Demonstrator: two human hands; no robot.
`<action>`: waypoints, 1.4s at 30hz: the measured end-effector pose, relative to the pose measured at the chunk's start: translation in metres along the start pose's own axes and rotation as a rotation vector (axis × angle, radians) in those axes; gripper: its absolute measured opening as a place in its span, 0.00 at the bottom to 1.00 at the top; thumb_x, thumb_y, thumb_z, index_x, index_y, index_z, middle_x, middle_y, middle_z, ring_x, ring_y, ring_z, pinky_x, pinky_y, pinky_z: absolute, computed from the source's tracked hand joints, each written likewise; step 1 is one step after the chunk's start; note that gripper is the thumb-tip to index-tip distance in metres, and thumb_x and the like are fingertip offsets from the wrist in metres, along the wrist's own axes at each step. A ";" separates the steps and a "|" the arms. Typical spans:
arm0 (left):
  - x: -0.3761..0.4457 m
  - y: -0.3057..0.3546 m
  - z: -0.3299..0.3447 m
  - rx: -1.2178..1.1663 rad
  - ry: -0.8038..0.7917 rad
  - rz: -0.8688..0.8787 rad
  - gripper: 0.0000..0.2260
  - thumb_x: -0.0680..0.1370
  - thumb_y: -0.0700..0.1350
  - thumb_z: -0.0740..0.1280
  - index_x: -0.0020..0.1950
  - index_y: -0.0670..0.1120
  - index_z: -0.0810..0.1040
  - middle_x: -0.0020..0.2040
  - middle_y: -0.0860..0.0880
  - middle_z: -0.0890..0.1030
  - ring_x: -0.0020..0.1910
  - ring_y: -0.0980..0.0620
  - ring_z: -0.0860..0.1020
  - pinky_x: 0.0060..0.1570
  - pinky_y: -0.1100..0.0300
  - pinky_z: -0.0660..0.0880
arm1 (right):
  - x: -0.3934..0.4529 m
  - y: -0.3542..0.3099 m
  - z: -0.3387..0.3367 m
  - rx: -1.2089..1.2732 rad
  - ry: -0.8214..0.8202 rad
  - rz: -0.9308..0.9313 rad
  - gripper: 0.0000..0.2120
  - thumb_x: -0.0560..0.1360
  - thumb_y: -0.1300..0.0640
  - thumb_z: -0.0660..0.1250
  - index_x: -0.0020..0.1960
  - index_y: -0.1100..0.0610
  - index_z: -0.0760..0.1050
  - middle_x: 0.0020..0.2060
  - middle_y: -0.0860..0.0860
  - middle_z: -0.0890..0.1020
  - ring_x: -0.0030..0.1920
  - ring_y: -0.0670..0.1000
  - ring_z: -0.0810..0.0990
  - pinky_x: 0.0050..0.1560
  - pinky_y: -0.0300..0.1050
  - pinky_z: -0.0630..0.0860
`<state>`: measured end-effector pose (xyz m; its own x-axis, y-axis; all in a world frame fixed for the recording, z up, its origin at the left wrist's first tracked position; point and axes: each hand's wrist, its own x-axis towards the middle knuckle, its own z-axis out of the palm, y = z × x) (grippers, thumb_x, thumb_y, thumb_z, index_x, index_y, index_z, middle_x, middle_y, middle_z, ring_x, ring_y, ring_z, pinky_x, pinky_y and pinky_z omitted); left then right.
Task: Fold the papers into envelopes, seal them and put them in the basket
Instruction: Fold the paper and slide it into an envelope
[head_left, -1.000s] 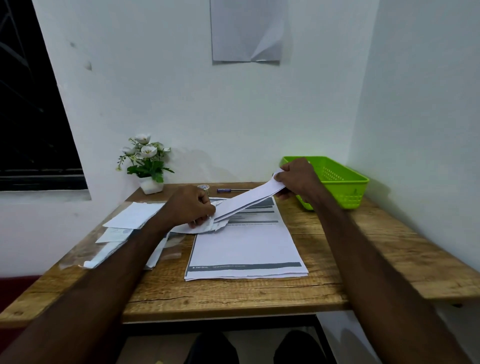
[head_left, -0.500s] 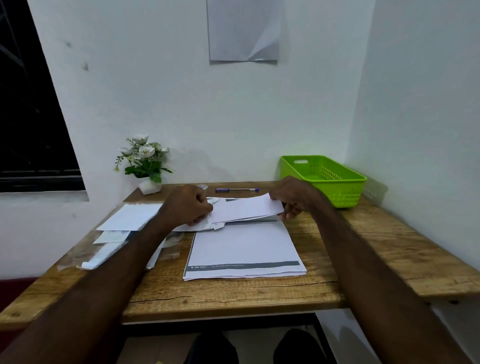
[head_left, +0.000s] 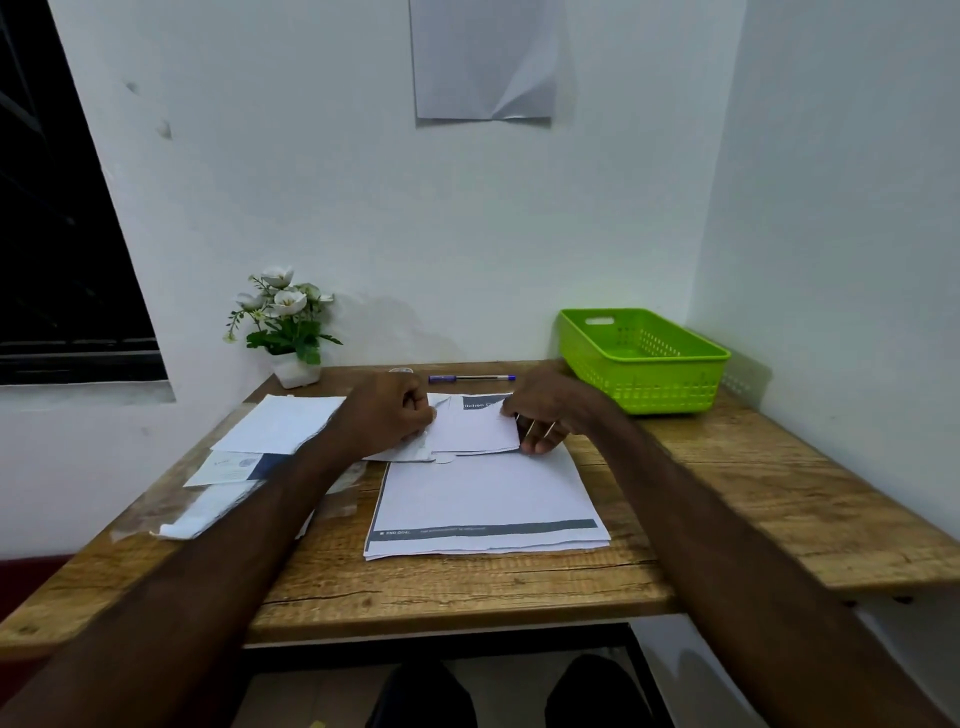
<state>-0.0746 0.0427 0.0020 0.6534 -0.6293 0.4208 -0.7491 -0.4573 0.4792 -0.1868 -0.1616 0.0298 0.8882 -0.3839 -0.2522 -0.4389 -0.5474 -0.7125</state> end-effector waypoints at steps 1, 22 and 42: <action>0.000 0.001 -0.001 0.009 0.023 -0.001 0.09 0.76 0.42 0.72 0.36 0.45 0.79 0.30 0.52 0.83 0.24 0.61 0.76 0.33 0.53 0.78 | 0.000 0.001 -0.003 0.008 0.009 -0.002 0.10 0.82 0.60 0.61 0.45 0.63 0.74 0.35 0.58 0.80 0.29 0.52 0.78 0.22 0.36 0.73; -0.002 0.015 0.004 -0.044 0.050 0.012 0.09 0.76 0.41 0.73 0.36 0.44 0.79 0.30 0.51 0.83 0.25 0.58 0.75 0.34 0.56 0.75 | 0.014 -0.005 0.035 0.145 0.093 -0.229 0.12 0.74 0.60 0.73 0.33 0.60 0.78 0.24 0.51 0.76 0.20 0.46 0.67 0.21 0.34 0.61; 0.002 0.009 0.011 -0.021 0.010 -0.004 0.09 0.75 0.44 0.74 0.35 0.47 0.83 0.31 0.53 0.84 0.29 0.58 0.78 0.38 0.58 0.76 | 0.012 -0.005 0.010 0.115 0.221 -0.266 0.07 0.72 0.62 0.75 0.38 0.61 0.79 0.25 0.54 0.75 0.22 0.49 0.68 0.23 0.36 0.63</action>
<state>-0.0815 0.0304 -0.0012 0.6574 -0.6210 0.4269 -0.7442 -0.4461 0.4972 -0.1727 -0.1562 0.0239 0.9131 -0.3977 0.0901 -0.1673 -0.5669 -0.8066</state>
